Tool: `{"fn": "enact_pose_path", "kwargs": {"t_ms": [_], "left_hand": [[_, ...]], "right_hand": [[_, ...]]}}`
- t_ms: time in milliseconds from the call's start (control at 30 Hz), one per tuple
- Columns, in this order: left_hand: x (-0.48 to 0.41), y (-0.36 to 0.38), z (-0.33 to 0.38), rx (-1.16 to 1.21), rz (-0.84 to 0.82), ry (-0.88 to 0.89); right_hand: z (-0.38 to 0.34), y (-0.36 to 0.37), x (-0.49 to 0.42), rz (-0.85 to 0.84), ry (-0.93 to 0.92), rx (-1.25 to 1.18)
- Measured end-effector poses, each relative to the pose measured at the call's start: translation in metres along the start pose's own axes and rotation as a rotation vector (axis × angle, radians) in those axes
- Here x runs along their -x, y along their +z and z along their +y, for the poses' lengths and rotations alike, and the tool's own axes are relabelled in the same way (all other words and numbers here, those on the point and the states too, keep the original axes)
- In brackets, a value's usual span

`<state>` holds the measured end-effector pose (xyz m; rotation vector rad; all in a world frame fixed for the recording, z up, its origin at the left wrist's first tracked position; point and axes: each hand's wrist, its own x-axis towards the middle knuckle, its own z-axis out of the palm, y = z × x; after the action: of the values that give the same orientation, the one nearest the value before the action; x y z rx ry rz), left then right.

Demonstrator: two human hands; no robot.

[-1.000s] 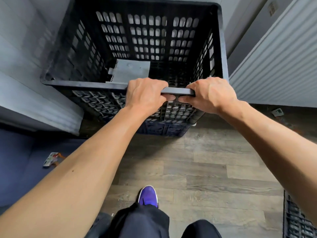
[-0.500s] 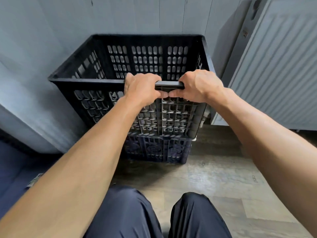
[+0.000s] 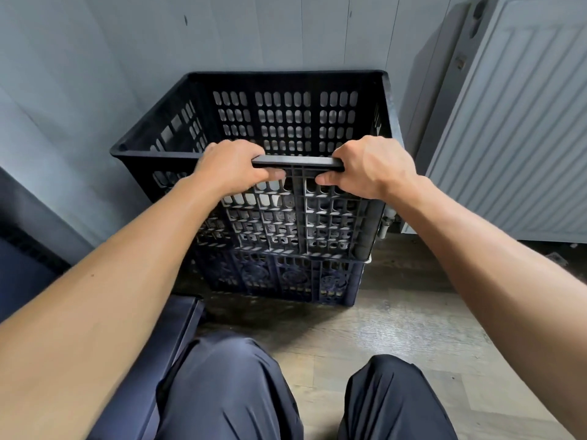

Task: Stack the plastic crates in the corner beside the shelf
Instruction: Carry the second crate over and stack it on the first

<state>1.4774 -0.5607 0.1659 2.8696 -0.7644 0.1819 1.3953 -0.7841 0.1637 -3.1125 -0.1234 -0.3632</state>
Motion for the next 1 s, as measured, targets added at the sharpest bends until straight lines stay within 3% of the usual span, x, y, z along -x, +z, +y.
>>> {"fn": "enact_pose_path", "kwargs": {"t_ms": [433, 1000], "left_hand": [[0.003, 0.010, -0.010, 0.000, 0.089, 0.062], [-0.004, 0.012, -0.013, -0.002, 0.075, 0.024]], "right_hand": [[0.000, 0.001, 0.002, 0.015, 0.012, 0.020], [-0.006, 0.004, -0.001, 0.065, 0.023, 0.033]]}}
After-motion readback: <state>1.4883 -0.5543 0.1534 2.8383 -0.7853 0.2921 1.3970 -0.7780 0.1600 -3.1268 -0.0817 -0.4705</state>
